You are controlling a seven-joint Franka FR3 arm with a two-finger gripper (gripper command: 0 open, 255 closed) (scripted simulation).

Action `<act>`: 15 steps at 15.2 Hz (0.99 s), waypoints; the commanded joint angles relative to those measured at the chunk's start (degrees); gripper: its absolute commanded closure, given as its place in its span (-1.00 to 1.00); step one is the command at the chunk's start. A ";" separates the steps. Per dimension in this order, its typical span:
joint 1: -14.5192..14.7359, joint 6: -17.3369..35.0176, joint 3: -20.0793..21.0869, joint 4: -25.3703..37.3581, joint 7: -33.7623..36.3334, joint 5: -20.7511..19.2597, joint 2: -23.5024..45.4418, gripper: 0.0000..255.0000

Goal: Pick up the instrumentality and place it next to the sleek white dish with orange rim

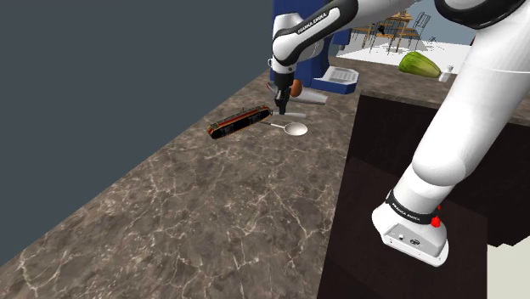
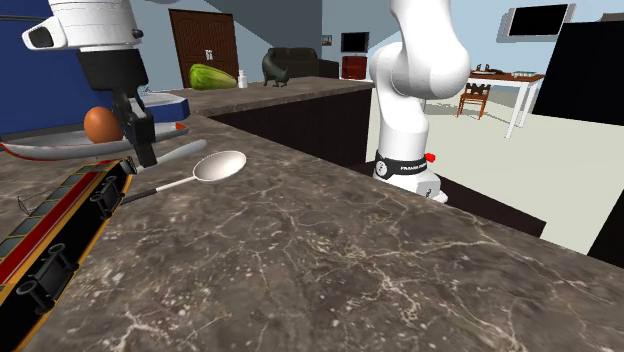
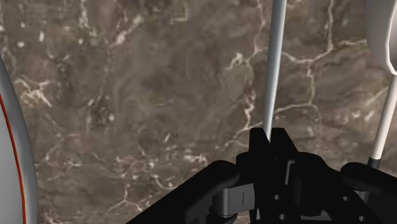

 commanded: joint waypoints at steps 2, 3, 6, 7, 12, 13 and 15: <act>-0.01 0.20 -0.01 -0.08 -0.02 -0.01 0.09 1.00; -0.01 0.20 -0.01 -0.08 -0.02 -0.01 0.09 1.00; -0.01 0.20 -0.01 -0.08 -0.02 -0.01 0.09 -1.00; -0.01 0.20 -0.01 -0.08 -0.02 -0.01 0.09 -1.00; -0.03 -1.66 -0.01 1.00 -0.06 0.04 -0.69 -1.00; -0.04 -3.52 -0.02 2.15 -0.09 0.09 -1.40 -1.00; -0.06 -6.86 -0.02 4.40 -0.13 0.15 -2.49 -1.00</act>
